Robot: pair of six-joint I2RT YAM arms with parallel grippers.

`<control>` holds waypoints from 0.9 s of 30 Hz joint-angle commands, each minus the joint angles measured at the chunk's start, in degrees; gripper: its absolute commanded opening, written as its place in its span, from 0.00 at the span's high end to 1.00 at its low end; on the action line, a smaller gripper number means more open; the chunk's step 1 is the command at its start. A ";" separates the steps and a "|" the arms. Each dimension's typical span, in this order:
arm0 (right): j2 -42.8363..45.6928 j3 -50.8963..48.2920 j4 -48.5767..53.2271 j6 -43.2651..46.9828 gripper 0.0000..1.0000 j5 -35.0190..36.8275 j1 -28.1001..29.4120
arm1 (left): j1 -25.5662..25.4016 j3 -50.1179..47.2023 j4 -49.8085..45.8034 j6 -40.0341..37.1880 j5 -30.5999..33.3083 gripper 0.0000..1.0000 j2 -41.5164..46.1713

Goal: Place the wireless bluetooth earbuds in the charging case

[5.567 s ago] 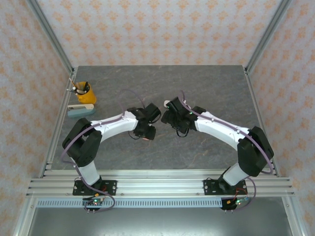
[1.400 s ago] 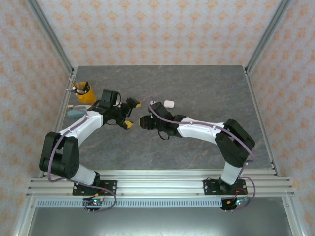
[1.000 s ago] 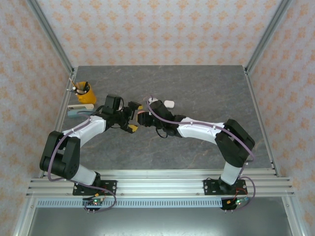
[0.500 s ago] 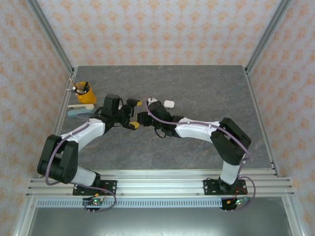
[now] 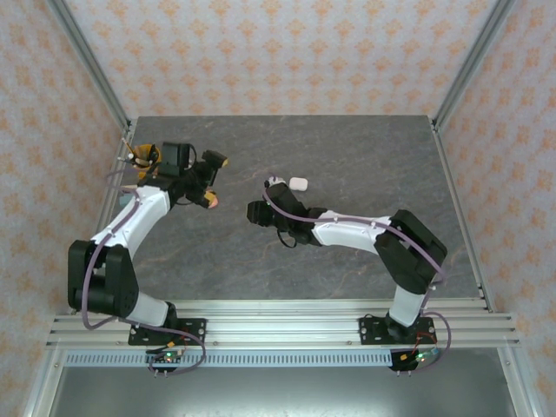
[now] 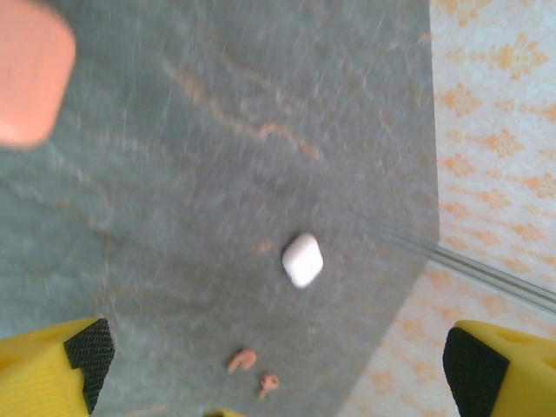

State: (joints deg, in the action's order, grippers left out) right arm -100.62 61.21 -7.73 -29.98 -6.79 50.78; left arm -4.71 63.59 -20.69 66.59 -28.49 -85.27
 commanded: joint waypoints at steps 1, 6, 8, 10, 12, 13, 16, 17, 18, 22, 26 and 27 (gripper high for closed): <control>3.26 -1.06 2.29 -2.80 0.45 2.03 -0.25 | 0.88 5.47 -11.33 -13.90 8.02 0.00 -6.47; 6.31 -2.97 3.22 -4.36 0.37 2.04 -0.25 | 1.49 13.42 -15.89 -20.93 14.73 0.00 -16.00; 7.70 -3.83 3.71 -4.49 0.36 2.28 -0.25 | 1.63 17.08 -17.29 -23.87 16.60 0.00 -19.91; 8.99 -4.50 4.21 -4.60 0.36 2.68 -0.25 | 1.61 20.61 -18.44 -26.67 17.58 0.00 -23.28; 10.15 -5.30 4.39 -4.48 0.35 2.83 -0.25 | 1.70 23.47 -19.18 -28.65 17.94 0.00 -26.83; 10.64 -5.69 4.54 -4.54 0.35 2.99 -0.31 | 1.72 24.87 -19.21 -29.48 17.75 0.00 -28.09; 11.77 -6.60 4.94 -4.43 0.35 3.36 -0.26 | 1.72 28.09 -19.29 -30.74 17.35 0.00 -31.27; 12.28 -6.82 5.02 -4.31 0.35 3.52 -0.26 | 1.72 29.14 -19.19 -31.19 16.67 0.00 -32.50; 12.58 -7.02 5.08 -4.30 0.35 3.62 -0.24 | 1.72 30.18 -19.52 -31.33 16.16 0.00 -33.60; 13.75 -7.50 5.68 -4.36 0.34 3.89 -0.25 | 1.63 33.43 -19.82 -32.15 13.41 0.00 -37.49; 14.90 -7.35 6.77 -4.64 0.34 4.23 -0.25 | 1.66 34.93 -20.95 -32.98 11.58 0.00 -39.44; 15.27 -7.26 7.29 -4.84 0.34 4.32 -0.26 | 1.57 34.65 -20.90 -33.05 11.33 0.00 -39.32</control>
State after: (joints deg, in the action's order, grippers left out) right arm -87.85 54.28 -2.33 -33.95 -4.23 50.78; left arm -3.36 96.73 -38.50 35.46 -16.05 -124.44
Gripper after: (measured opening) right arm 0.656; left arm 0.998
